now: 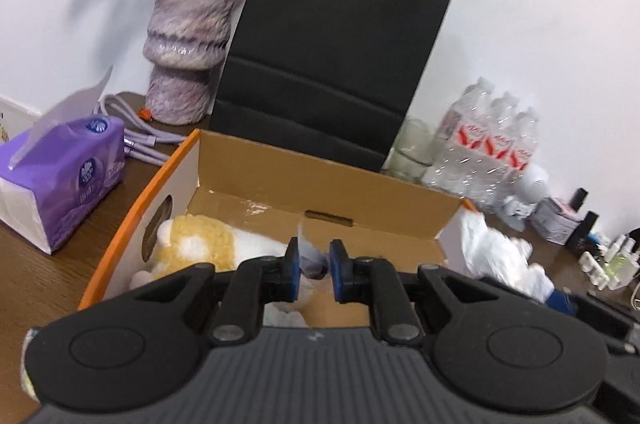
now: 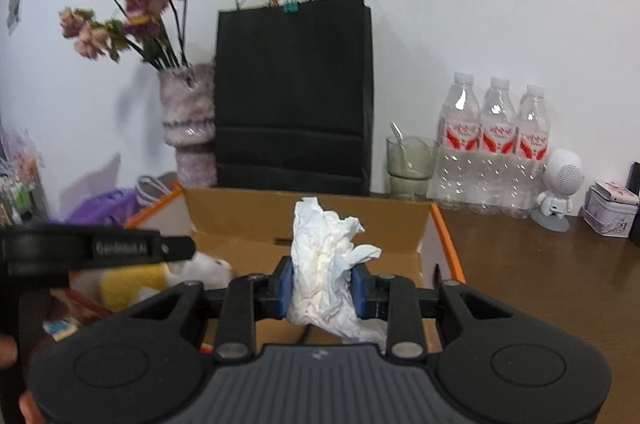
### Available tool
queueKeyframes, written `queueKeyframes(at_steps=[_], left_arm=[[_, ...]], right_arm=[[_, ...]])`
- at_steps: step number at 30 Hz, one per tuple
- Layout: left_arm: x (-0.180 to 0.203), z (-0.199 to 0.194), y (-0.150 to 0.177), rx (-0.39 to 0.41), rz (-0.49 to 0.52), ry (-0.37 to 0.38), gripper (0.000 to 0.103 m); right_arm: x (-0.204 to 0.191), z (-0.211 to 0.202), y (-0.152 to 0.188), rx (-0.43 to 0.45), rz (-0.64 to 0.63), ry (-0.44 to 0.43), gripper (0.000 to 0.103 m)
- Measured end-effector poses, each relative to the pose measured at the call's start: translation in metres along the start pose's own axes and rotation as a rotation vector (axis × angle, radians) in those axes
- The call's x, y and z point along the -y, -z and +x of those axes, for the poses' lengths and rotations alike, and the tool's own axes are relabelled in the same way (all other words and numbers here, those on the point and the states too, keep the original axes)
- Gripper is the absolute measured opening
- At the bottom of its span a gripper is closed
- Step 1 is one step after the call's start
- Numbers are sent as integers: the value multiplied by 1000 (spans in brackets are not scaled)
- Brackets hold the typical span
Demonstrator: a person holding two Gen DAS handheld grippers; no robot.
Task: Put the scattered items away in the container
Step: 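Release the tissues into the box with the right tool while the left drops the wrapper in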
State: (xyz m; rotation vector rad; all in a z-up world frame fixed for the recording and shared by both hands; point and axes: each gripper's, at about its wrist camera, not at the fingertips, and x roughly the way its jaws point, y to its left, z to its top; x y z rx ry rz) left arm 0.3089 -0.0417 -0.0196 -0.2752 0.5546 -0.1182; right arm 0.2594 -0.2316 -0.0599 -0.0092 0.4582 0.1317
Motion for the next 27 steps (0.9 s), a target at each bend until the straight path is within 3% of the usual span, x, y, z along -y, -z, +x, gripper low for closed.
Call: queueKeyframes(at_steps=[6,8,9,10,11,12,13,15,18,27], left_arm=[[1,11,10,-27,44,-31,16],[1,10,11,-28,49,-41,18],[1,8,11,-23,56,-49,26],[0,6,10,-16,62,-58,45],[0,3,9,-3,69,-68,59],[0,-1,8,18,77,-84,89],[1,-5,7,50,85,-106,100],[2,-15,5,118,100,-149,103],[5,-21,3,153,115,-181,103],[9,-21,5,141,119,-190,103]], right_arm=[[8,16,12,-58,22,-5,28],[7,17,12,-60,20,-8,34],[7,18,13,-60,17,-9,37],[7,19,13,-62,14,-14,52],[9,20,14,-67,16,-19,75],[10,20,14,-70,26,-25,85],[12,20,14,-68,35,-30,99],[14,17,12,-60,48,-37,103],[19,17,9,-74,69,-37,103],[21,15,7,-79,81,-33,103]])
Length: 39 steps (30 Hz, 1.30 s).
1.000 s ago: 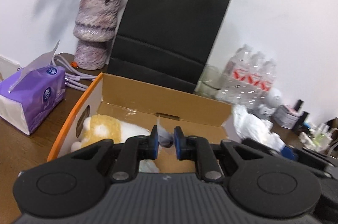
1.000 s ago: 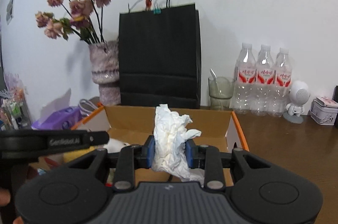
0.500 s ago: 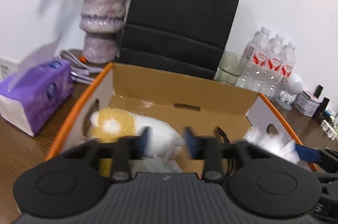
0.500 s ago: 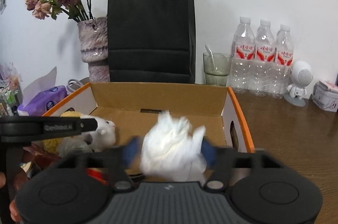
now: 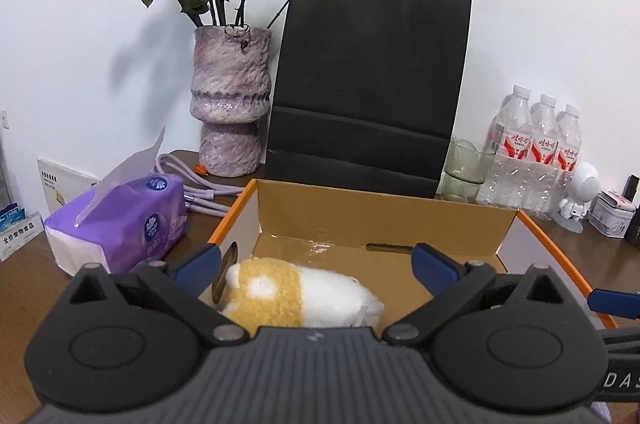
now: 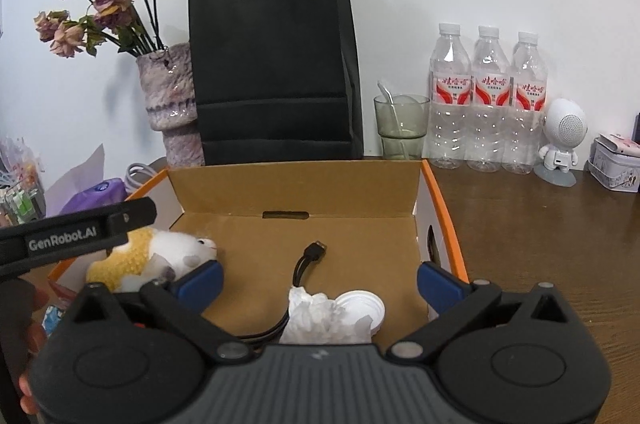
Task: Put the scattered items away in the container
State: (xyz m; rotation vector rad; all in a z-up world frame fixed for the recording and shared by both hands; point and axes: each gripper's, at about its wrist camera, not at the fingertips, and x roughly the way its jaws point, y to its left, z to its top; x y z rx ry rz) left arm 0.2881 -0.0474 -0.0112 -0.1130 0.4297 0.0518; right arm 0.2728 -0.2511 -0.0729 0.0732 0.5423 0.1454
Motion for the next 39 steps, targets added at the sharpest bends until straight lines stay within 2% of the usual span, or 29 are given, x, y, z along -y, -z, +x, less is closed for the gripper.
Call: queueKeyframes(at_steps=[9,13,23,30,39], left_arm=[[-4,-4,-1,7,-12,-7,103],[-10,-20,-4,24,-26,-1,103],[-48,-92,-2,88,18,27,103],[-84,-123,14,39,44,18,103],[-130,-154,39,-6,1,21,103]], right_arm=[[0,1,0,-6,5,-1,103],[-1,-4,-2,2,6,3,103],[-24,-73,-13,112,-65,-22,103],[-32,-112,15,139,-50,-37,103],[-24,-140,65,98,-25,28,103]])
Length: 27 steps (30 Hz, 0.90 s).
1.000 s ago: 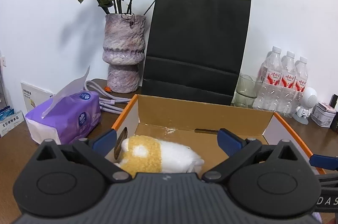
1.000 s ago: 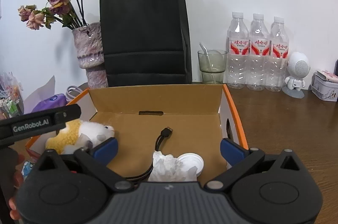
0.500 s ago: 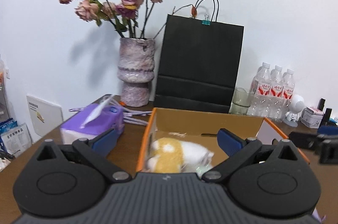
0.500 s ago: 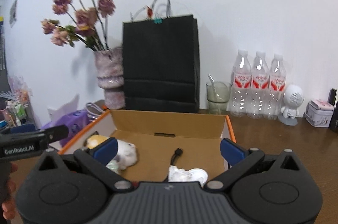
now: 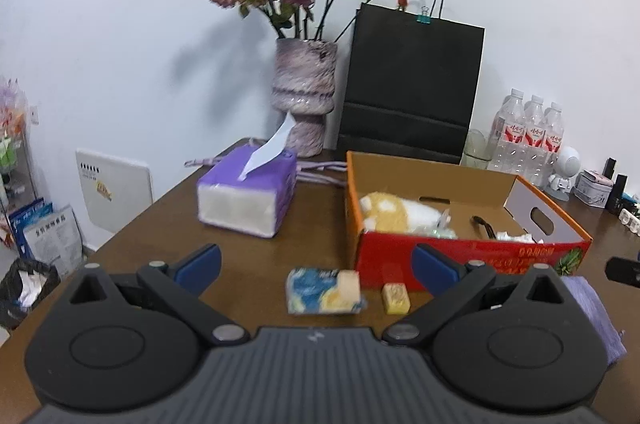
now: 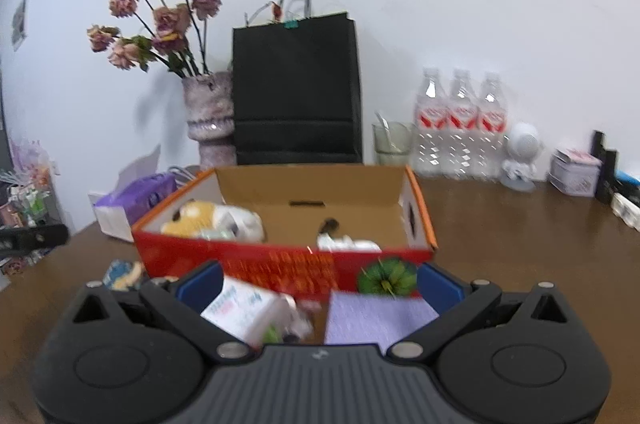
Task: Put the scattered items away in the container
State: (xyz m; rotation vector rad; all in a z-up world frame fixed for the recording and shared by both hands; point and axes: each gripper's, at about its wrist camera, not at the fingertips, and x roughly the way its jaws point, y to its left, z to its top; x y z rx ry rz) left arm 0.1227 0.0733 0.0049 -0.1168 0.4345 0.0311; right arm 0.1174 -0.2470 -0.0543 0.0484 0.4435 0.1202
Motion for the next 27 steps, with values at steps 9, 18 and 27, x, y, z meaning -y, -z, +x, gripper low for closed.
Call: queueKeyframes(at_steps=[9,18,27], left_arm=[[-23,-23,22,-19,-13,18,103],[-20,-27,34,-65,60,-13,103],[-14,3,31,-111,124,-29,103]], right_arm=[[0,-26,44,-53,4,40,103],[1,-38,64,-91,-13,57,103],[17,-16,64,-126,-2,70,102]])
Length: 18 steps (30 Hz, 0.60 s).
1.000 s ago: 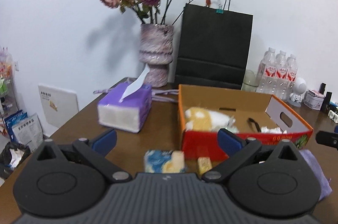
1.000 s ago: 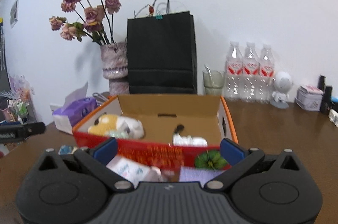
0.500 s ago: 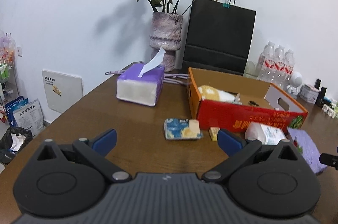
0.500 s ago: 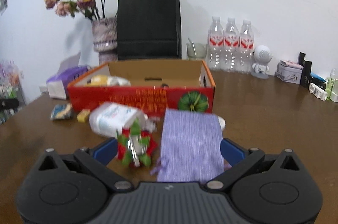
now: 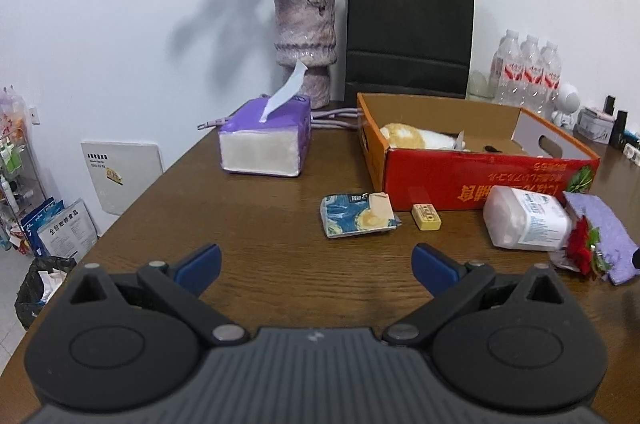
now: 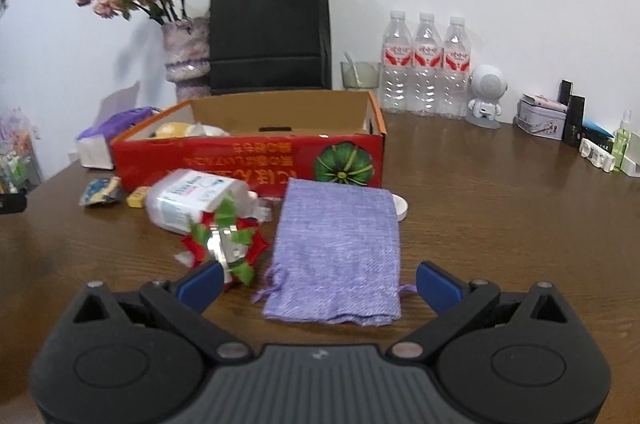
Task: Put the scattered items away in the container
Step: 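Grasp and lift the purple pouch with the right tool while the left carries a snack pack to the box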
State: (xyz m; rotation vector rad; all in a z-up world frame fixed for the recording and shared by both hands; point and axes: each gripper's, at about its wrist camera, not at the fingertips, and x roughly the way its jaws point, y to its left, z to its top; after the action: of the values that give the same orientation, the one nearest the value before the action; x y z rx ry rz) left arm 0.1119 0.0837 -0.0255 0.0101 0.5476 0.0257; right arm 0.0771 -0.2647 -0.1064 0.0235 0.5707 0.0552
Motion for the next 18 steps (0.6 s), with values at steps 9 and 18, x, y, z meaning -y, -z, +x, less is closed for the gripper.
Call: queueKeyframes(at_steps=[9,18], left_arm=[[15,67,-23,-68,-33,1,103],[27,126,-25,-159,-15,-11,67]], right_arm=[[16,51,-19,-81,47,18,99],[7,77,-21,-124,-6,29,62]])
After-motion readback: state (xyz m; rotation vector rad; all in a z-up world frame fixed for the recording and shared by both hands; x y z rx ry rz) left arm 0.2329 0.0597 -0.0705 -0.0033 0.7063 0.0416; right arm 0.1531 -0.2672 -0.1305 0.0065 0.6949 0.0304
